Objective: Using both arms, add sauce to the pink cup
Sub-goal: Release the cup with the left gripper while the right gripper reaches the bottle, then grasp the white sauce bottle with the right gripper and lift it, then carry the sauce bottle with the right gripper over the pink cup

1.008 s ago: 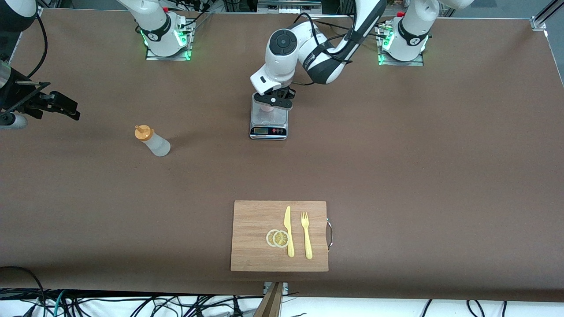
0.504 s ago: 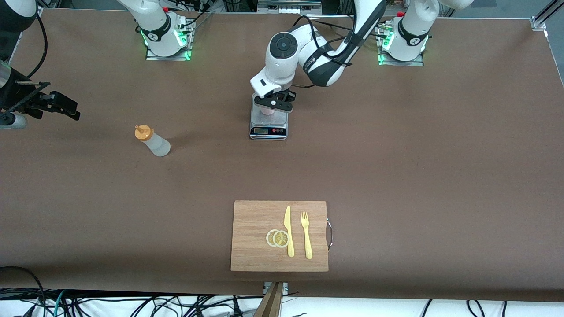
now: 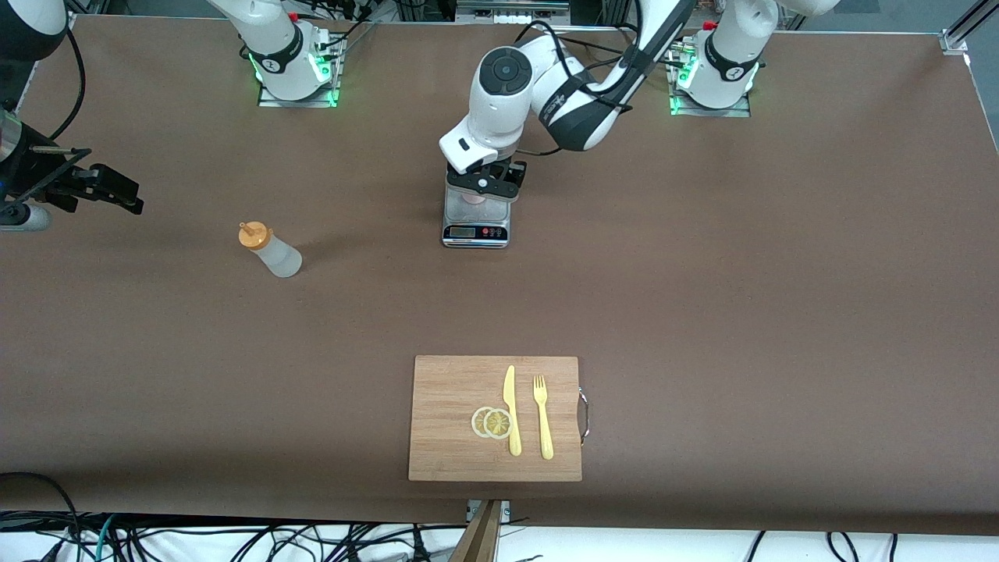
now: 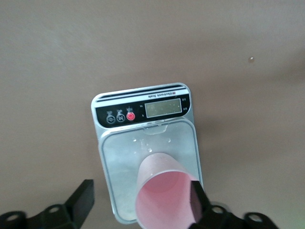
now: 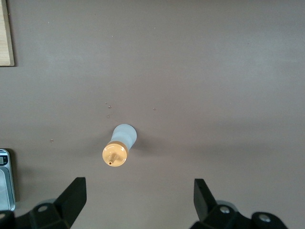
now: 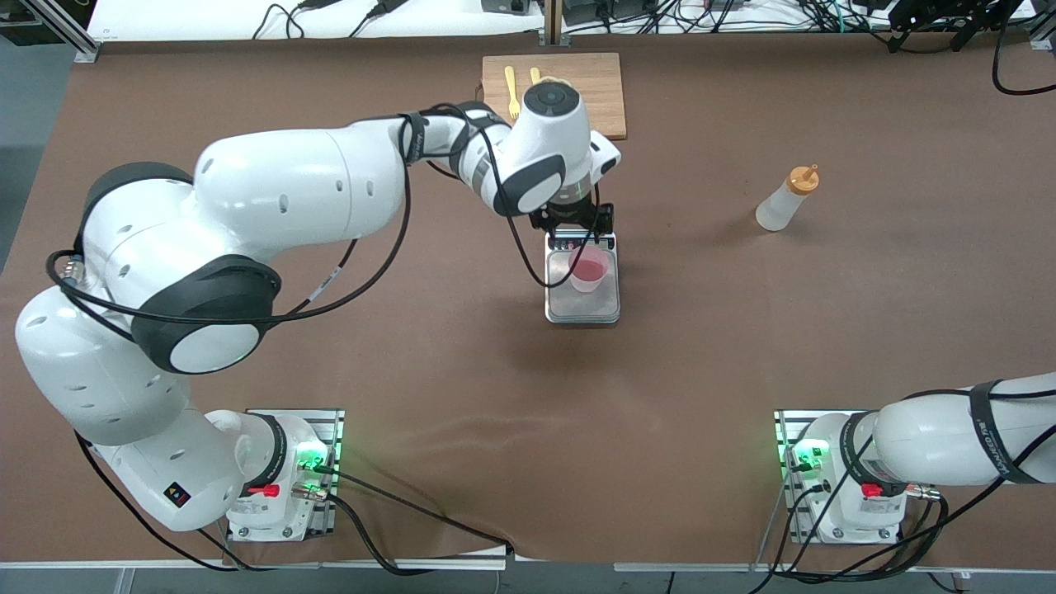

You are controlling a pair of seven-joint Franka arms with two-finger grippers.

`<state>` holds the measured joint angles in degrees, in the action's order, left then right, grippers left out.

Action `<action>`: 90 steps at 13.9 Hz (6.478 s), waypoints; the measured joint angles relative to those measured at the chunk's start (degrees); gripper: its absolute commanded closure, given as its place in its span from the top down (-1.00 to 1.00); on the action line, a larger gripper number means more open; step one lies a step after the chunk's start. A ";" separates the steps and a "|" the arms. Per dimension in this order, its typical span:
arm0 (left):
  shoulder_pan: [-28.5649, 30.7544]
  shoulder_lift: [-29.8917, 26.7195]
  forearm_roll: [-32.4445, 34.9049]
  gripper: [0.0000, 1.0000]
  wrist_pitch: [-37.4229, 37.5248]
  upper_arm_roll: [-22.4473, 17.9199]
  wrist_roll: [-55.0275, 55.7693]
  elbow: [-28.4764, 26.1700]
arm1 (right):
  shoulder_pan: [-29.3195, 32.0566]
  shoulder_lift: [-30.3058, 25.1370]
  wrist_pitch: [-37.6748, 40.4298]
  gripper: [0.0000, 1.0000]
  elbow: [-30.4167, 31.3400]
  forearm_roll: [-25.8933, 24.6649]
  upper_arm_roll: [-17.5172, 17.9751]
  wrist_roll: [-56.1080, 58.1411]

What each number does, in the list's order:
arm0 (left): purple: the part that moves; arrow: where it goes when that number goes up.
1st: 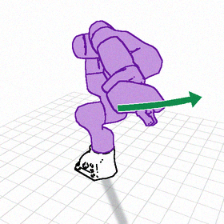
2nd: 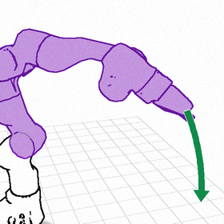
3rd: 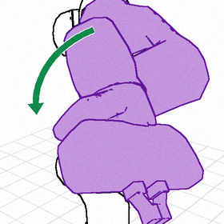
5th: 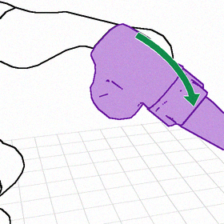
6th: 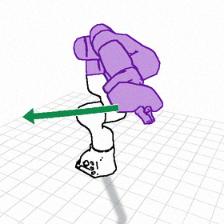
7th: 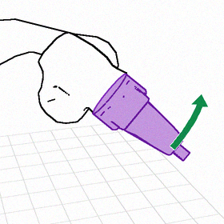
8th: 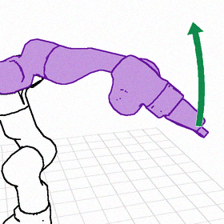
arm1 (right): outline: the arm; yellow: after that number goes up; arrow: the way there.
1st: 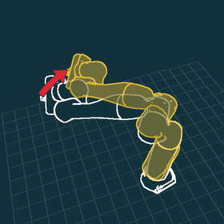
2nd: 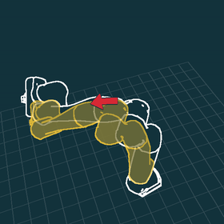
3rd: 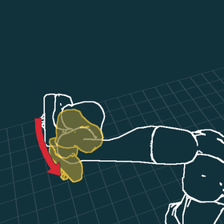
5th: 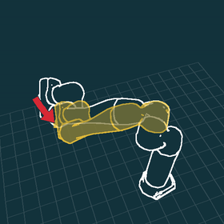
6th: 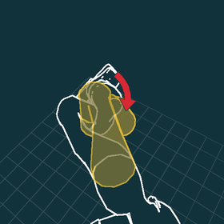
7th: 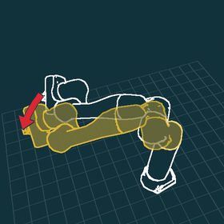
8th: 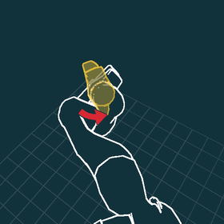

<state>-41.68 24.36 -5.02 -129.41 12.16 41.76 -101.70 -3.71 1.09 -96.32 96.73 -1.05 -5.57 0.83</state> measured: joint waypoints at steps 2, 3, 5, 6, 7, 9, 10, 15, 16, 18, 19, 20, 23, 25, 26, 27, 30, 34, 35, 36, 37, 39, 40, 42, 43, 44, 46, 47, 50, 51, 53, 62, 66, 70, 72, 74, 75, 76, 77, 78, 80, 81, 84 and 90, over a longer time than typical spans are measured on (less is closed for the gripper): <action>1.81 -3.41 0.00 1.00 3.42 -0.39 0.00 0.40 | -0.01 0.60 0.00 1.00 0.01 0.03 0.00 0.04; 2.98 -5.33 0.00 1.00 5.08 -0.53 0.00 0.48 | -0.04 1.02 0.00 1.00 0.04 0.04 0.05 0.10; 6.07 -9.36 0.00 1.00 9.22 -0.80 -0.08 0.78 | -0.17 2.55 0.03 1.00 0.19 0.08 0.39 1.89; 8.09 -11.31 0.00 1.00 12.16 -0.91 -0.52 1.24 | -0.24 3.74 0.03 1.00 0.28 0.10 0.61 5.17; 10.18 -12.99 0.00 1.00 15.83 -1.18 -1.47 2.12 | -0.29 5.07 0.01 1.00 0.31 0.12 0.73 10.12; 13.43 -15.06 0.00 1.00 23.67 -3.26 -4.66 5.31 | -0.18 7.25 -0.05 1.00 0.32 0.24 0.76 21.64; 14.98 -15.53 0.00 1.00 27.26 -4.65 -6.28 7.40 | -0.03 8.00 -0.06 1.00 0.32 0.76 0.64 27.10; 26.92 -17.91 0.01 1.00 36.40 -7.47 -15.73 13.05 | 5.17 10.75 0.38 1.00 0.46 11.86 -0.06 56.90; 29.20 -18.63 0.02 1.00 37.78 -7.53 -18.63 13.10 | 7.18 11.93 1.14 1.00 0.57 15.66 -0.17 63.03; 33.50 -19.54 0.10 1.00 39.93 -7.74 -24.80 13.11 | 11.59 14.97 3.78 1.00 0.71 23.14 -0.34 73.57; 35.69 -19.78 0.11 1.00 40.58 -7.84 -27.85 13.11 | 13.85 16.73 5.67 1.00 0.75 27.18 -0.38 78.95; 37.63 -19.92 0.22 1.00 41.04 -8.12 -30.95 13.11 | 15.90 18.57 7.81 1.00 0.78 31.01 -0.41 84.65; 39.74 -20.04 1.44 1.00 41.98 -12.23 -39.92 13.11 | 20.47 25.02 14.06 1.00 0.89 41.09 -0.45 103.07; 39.88 -20.10 1.64 1.00 42.66 -14.96 -44.23 13.14 | 22.36 30.14 17.79 1.00 0.96 46.47 -0.46 114.40; 39.90 -20.11 1.98 1.00 42.83 -15.70 -45.38 13.14 | 23.19 32.76 19.24 1.00 0.99 48.16 -0.46 119.26; 39.91 -20.11 2.64 1.00 42.89 -16.00 -45.86 13.14 | 23.87 35.28 20.24 1.00 0.99 49.40 -0.46 123.75; 39.84 -20.08 2.99 1.00 43.02 -15.94 -46.00 13.14 | 24.50 41.04 21.20 1.00 0.85 51.87 -0.42 132.93; 39.84 -19.91 3.03 1.00 43.02 -15.94 -46.59 13.14 | 24.49 46.47 22.01 1.00 0.63 53.44 0.14 139.69; 39.84 -19.88 3.03 1.00 43.02 -15.94 -46.68 13.15 | 24.49 47.36 22.12 1.00 0.60 53.60 0.20 140.64; 39.84 -19.84 3.03 1.00 43.02 -15.93 -46.73 13.18 | 24.49 47.96 22.23 1.00 0.56 53.69 0.28 141.35; 39.84 -19.78 3.03 1.00 43.02 -15.91 -46.75 13.21 | 24.50 48.25 22.38 1.00 0.56 53.96 0.49 141.72; 39.81 -19.61 3.03 1.00 43.02 -15.83 -46.77 13.32 | 24.48 48.94 22.44 1.00 0.54 55.04 1.66 141.91; 39.78 -19.51 3.03 1.00 43.02 -15.76 -46.78 13.41 | 24.46 49.44 22.44 1.00 0.53 55.27 2.46 142.02; 39.72 -19.38 3.03 1.00 43.02 -15.68 -46.78 13.54 | 24.28 50.32 22.43 1.00 0.36 55.55 3.69 142.23; 39.71 -19.36 3.03 1.00 43.02 -15.68 -46.78 13.56 | 24.03 50.58 22.43 1.00 0.21 55.59 3.97 142.27; 39.71 -19.35 3.03 1.00 43.02 -15.69 -46.78 13.58 | 23.68 50.69 22.43 1.00 0.08 55.61 4.08 142.29; 39.71 -19.30 3.03 1.00 43.02 -15.72 -46.78 13.59 | 22.63 50.73 22.35 1.00 -0.15 55.88 4.13 142.29; 39.71 -19.29 3.03 1.00 43.02 -15.72 -46.79 13.60 | 22.02 50.73 22.13 1.00 -0.19 55.99 4.13 142.29; 39.71 -19.26 3.03 1.00 43.02 -15.72 -46.79 13.63 | 20.71 50.74 21.09 0.66 -0.63 56.02 4.13 142.34; 39.71 -19.26 3.03 1.00 43.02 -15.72 -46.79 13.64 | 20.47 50.74 21.05 0.06 -1.05 56.02 4.13 142.35; 39.71 -19.26 3.03 1.00 43.02 -15.72 -46.79 13.66 | 20.06 50.74 21.05 -1.00 -2.03 55.93 4.13 142.35; 39.71 -19.24 3.03 1.00 43.02 -15.72 -46.79 13.69 | 11.23 45.90 17.87 -1.00 -10.56 43.14 3.97 134.87; 39.71 -19.23 3.03 1.00 43.02 -15.73 -46.79 13.71 | 2.87 36.64 17.76 -1.00 -11.39 33.92 3.92 115.84; 39.71 -19.21 3.03 1.00 43.02 -15.73 -46.79 13.72 | -4.98 32.17 17.76 -1.00 -11.38 26.47 3.94 100.11; 39.70 -19.21 3.03 1.00 43.02 -15.72 -46.79 13.73 | -8.91 30.68 17.77 -1.00 -11.37 22.20 3.98 93.98; 39.70 -19.21 3.03 1.00 43.02 -15.72 -46.79 13.73 | -12.91 29.83 17.77 -1.00 -11.37 18.66 4.02 87.93; 39.70 -19.21 3.03 1.00 43.02 -15.72 -46.79 13.73 | -15.05 29.57 17.77 -1.00 -11.37 16.50 4.05 85.33; 39.70 -19.21 3.03 1.00 43.02 -15.72 -46.79 13.73 | -17.34 29.36 17.76 -1.00 -11.36 14.49 4.05 82.86; 39.70 -19.21 3.03 1.00 43.02 -15.72 -46.79 13.73 | -19.67 29.24 17.75 -1.00 -11.37 12.73 4.06 80.04; 39.70 -19.21 3.03 1.00 43.02 -15.72 -46.79 13.74 | -22.05 29.21 17.72 -1.00 -11.36 10.89 4.07 77.09; 39.70 -19.21 3.03 1.00 43.02 -15.72 -46.79 13.74 | -26.31 29.21 17.68 -1.00 -11.35 8.05 4.06 72.21; 39.70 -19.21 3.03 1.00 43.02 -15.72 -46.79 13.74 | -28.23 29.21 17.67 -1.00 -11.32 6.64 4.06 69.77; 39.70 -19.12 3.03 1.00 43.02 -15.74 -46.79 13.74 | -33.98 29.27 17.71 -1.00 -11.08 2.64 4.05 62.14; 39.70 -18.74 3.03 1.00 43.02 -15.75 -46.79 13.77 | -39.86 31.39 17.71 -1.00 -10.28 -1.40 4.02 53.76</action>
<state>-1.98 5.62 -1.99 -86.39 -3.59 -5.02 -87.93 -43.57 32.48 -78.61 86.45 -2.45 -1.55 54.60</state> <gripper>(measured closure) 0.000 0.758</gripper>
